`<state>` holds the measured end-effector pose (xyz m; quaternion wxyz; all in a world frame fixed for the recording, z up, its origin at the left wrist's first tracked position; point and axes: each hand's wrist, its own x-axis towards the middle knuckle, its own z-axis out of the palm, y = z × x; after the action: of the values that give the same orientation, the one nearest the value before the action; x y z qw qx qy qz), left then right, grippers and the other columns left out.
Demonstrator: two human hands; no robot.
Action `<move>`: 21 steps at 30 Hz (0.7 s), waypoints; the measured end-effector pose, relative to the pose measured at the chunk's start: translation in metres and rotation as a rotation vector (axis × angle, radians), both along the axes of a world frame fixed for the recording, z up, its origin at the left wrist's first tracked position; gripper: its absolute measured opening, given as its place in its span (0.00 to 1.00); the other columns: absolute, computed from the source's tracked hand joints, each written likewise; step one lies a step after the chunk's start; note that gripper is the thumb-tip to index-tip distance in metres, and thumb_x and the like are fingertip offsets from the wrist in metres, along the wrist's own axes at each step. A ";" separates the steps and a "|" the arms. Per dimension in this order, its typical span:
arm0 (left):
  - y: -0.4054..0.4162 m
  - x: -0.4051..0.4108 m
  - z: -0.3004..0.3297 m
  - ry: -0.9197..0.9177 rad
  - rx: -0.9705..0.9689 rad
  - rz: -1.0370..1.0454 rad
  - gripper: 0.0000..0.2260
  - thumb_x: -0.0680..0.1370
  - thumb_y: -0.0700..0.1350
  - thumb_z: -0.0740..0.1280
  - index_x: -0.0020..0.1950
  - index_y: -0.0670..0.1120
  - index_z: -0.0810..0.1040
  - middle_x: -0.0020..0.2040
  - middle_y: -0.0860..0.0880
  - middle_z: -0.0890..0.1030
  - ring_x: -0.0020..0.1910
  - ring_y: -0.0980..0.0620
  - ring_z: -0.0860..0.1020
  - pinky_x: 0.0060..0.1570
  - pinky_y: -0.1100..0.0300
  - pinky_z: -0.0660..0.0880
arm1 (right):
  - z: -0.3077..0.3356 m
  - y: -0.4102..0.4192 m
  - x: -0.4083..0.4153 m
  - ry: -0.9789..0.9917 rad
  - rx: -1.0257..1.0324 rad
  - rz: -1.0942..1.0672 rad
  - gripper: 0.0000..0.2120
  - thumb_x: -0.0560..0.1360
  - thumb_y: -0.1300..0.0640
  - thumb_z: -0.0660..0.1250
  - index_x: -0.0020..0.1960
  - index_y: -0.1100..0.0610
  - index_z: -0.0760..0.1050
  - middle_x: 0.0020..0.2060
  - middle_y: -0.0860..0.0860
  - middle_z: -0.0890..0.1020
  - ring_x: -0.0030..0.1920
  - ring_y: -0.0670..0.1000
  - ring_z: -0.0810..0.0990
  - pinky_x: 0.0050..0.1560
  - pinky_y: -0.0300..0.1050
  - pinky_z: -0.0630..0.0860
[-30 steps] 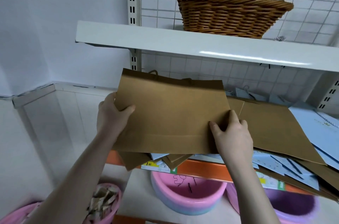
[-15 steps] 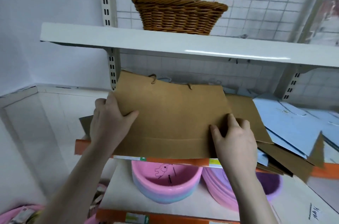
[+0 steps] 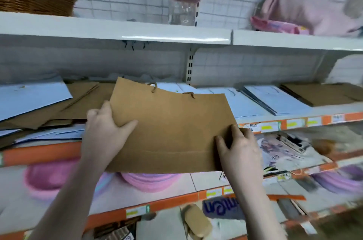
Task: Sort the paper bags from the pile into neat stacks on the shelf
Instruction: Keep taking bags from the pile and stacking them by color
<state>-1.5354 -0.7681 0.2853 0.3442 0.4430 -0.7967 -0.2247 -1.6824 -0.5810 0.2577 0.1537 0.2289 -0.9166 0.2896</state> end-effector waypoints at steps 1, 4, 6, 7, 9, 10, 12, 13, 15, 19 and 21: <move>0.016 -0.015 -0.001 -0.001 0.002 -0.021 0.30 0.71 0.50 0.72 0.68 0.40 0.66 0.61 0.36 0.69 0.62 0.38 0.68 0.58 0.49 0.67 | -0.001 0.017 -0.011 -0.007 0.002 -0.022 0.17 0.77 0.48 0.61 0.60 0.58 0.70 0.56 0.57 0.72 0.57 0.60 0.71 0.56 0.50 0.65; 0.054 -0.057 -0.005 -0.032 0.023 -0.074 0.28 0.71 0.51 0.72 0.66 0.41 0.68 0.59 0.36 0.70 0.62 0.39 0.69 0.58 0.50 0.67 | -0.006 0.063 -0.039 -0.041 0.015 -0.083 0.17 0.77 0.48 0.61 0.59 0.59 0.70 0.57 0.57 0.72 0.57 0.59 0.72 0.55 0.50 0.68; 0.074 -0.084 -0.007 -0.063 0.028 -0.098 0.28 0.71 0.52 0.72 0.64 0.41 0.68 0.58 0.37 0.69 0.62 0.38 0.69 0.58 0.49 0.67 | -0.010 0.088 -0.056 -0.034 0.024 -0.121 0.17 0.77 0.48 0.60 0.59 0.58 0.70 0.57 0.57 0.72 0.56 0.59 0.72 0.54 0.50 0.69; 0.083 -0.096 -0.007 -0.078 0.023 -0.106 0.28 0.71 0.53 0.72 0.64 0.41 0.68 0.58 0.37 0.69 0.61 0.38 0.69 0.58 0.48 0.68 | -0.012 0.098 -0.063 -0.028 0.028 -0.141 0.17 0.77 0.47 0.60 0.60 0.58 0.70 0.57 0.57 0.72 0.56 0.59 0.72 0.55 0.50 0.69; 0.100 -0.122 -0.008 -0.107 -0.011 -0.124 0.30 0.71 0.53 0.71 0.67 0.42 0.66 0.58 0.37 0.68 0.60 0.37 0.70 0.57 0.47 0.68 | -0.016 0.117 -0.079 -0.036 0.043 -0.192 0.18 0.77 0.47 0.59 0.61 0.58 0.70 0.59 0.57 0.72 0.57 0.59 0.72 0.55 0.49 0.69; 0.109 -0.134 -0.009 -0.121 -0.030 -0.136 0.31 0.71 0.54 0.71 0.69 0.42 0.65 0.59 0.38 0.67 0.60 0.36 0.70 0.57 0.47 0.68 | -0.018 0.126 -0.087 -0.046 0.046 -0.216 0.19 0.77 0.46 0.59 0.61 0.58 0.69 0.59 0.57 0.72 0.57 0.59 0.71 0.55 0.49 0.69; 0.124 -0.156 -0.011 -0.138 -0.056 -0.158 0.33 0.72 0.54 0.70 0.72 0.43 0.62 0.59 0.38 0.67 0.60 0.37 0.69 0.57 0.48 0.68 | -0.024 0.140 -0.102 -0.067 0.034 -0.256 0.19 0.77 0.46 0.60 0.60 0.58 0.70 0.59 0.57 0.72 0.57 0.59 0.72 0.54 0.49 0.70; 0.130 -0.167 -0.013 -0.142 -0.065 -0.170 0.34 0.72 0.54 0.69 0.73 0.43 0.62 0.60 0.39 0.67 0.61 0.37 0.69 0.57 0.48 0.68 | -0.026 0.147 -0.111 -0.070 0.027 -0.273 0.19 0.76 0.47 0.60 0.60 0.58 0.70 0.58 0.57 0.72 0.56 0.59 0.72 0.54 0.49 0.70; 0.141 -0.191 -0.016 -0.143 -0.067 -0.192 0.35 0.72 0.55 0.69 0.74 0.43 0.60 0.61 0.39 0.67 0.62 0.38 0.68 0.57 0.48 0.68 | -0.030 0.157 -0.130 -0.066 0.040 -0.300 0.19 0.76 0.47 0.60 0.61 0.59 0.70 0.57 0.58 0.73 0.55 0.60 0.73 0.54 0.50 0.70; 0.152 -0.244 -0.022 -0.127 -0.069 -0.219 0.35 0.72 0.55 0.69 0.73 0.43 0.61 0.62 0.38 0.67 0.62 0.38 0.67 0.58 0.48 0.67 | -0.032 0.172 -0.179 -0.037 0.047 -0.325 0.19 0.76 0.48 0.61 0.61 0.59 0.71 0.57 0.58 0.73 0.55 0.60 0.72 0.55 0.50 0.69; 0.157 -0.274 -0.024 -0.114 -0.073 -0.210 0.35 0.72 0.55 0.69 0.73 0.42 0.61 0.63 0.38 0.67 0.63 0.38 0.67 0.58 0.48 0.67 | -0.032 0.176 -0.210 -0.023 0.038 -0.332 0.19 0.76 0.48 0.62 0.61 0.59 0.71 0.57 0.59 0.73 0.55 0.61 0.72 0.55 0.51 0.68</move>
<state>-1.8091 -0.6110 0.2609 0.2887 0.3562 -0.8648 -0.2047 -1.8923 -0.4054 0.2259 0.1846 0.0738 -0.9488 0.2456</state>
